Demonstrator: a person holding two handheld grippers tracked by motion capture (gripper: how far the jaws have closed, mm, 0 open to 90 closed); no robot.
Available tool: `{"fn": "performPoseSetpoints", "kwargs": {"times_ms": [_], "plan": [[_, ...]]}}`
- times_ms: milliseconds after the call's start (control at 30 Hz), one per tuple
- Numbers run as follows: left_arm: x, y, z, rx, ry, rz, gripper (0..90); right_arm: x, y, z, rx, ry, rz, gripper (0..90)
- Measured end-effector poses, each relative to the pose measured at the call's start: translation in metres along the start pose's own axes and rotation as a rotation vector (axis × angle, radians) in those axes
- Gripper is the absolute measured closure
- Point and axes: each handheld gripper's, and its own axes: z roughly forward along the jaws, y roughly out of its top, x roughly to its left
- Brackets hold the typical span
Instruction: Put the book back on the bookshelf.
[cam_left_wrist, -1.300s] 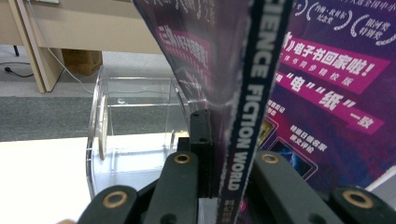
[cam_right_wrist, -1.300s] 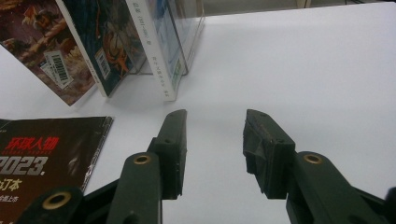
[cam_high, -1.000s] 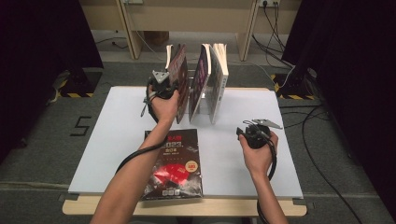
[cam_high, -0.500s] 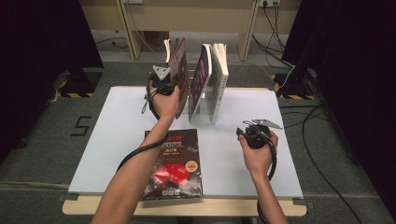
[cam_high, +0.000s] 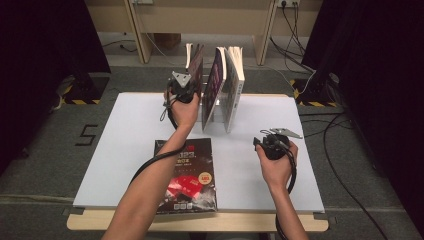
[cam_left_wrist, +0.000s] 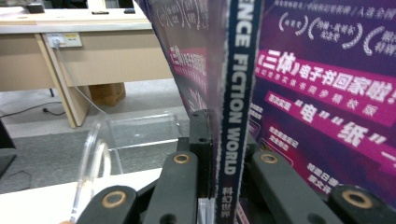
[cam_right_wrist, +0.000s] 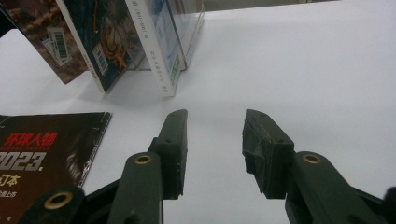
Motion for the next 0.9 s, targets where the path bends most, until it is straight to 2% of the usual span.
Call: {"fn": "performPoseSetpoints", "kwargs": {"times_ms": [33,133,267,400,467,900], "plan": [[0.0,-0.001,0.0,-0.002,-0.004,-0.001,83.7,0.0,0.0,0.0,0.002,0.0,0.003,60.6],[0.001,-0.002,0.001,-0.001,-0.022,-0.042,83.6,0.001,-0.001,0.001,0.002,0.0,0.004,60.6],[0.002,-0.004,0.002,0.0,-0.047,-0.076,83.3,0.003,-0.001,0.001,0.007,0.004,-0.005,60.7],[0.001,-0.006,0.001,0.001,-0.088,-0.066,81.6,0.004,-0.002,0.002,0.008,0.002,-0.008,60.7],[0.0,-0.008,0.002,0.0,-0.115,-0.093,80.5,0.004,-0.002,0.003,0.01,0.001,-0.008,60.6],[-0.01,-0.003,-0.009,-0.031,-0.228,-0.06,70.0,0.003,-0.003,0.002,0.012,0.001,-0.007,60.6]]}}
